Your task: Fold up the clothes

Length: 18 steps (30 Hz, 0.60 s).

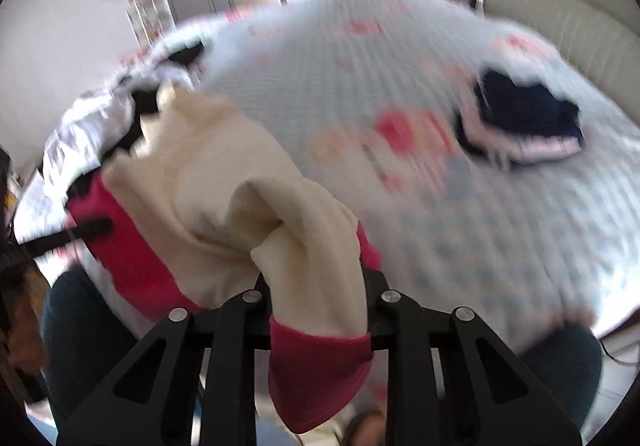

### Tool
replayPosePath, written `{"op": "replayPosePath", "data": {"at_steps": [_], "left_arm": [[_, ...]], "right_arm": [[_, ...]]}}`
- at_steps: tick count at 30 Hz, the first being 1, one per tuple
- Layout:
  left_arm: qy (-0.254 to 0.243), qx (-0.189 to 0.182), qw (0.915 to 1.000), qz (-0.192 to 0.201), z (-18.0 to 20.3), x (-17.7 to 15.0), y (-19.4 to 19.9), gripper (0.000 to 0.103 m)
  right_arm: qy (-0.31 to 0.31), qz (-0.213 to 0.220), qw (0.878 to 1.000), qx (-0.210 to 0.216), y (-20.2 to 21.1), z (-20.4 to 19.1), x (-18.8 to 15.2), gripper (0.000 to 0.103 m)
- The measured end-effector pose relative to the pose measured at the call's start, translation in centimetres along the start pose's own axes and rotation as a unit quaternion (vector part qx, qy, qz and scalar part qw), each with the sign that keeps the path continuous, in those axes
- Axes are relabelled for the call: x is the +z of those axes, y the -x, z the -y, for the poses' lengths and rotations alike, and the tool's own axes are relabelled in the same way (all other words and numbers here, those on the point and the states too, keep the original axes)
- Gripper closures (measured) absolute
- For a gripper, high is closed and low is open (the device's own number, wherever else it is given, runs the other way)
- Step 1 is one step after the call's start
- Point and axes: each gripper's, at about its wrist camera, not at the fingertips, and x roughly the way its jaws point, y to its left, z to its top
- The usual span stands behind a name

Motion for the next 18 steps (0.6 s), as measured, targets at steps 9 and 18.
{"op": "replayPosePath", "data": {"at_steps": [9, 18], "left_arm": [[-0.024, -0.025, 0.9994, -0.01, 4.7, 4.0, -3.6, 0.096], [0.022, -0.016, 0.9995, -0.015, 2.8, 2.9, -2.4, 0.088]], "right_arm": [[0.038, 0.036, 0.995, 0.091, 4.8, 0.0, -1.5, 0.034], [0.163, -0.022, 0.975, 0.147, -3.2, -7.7, -1.2, 0.064]]}}
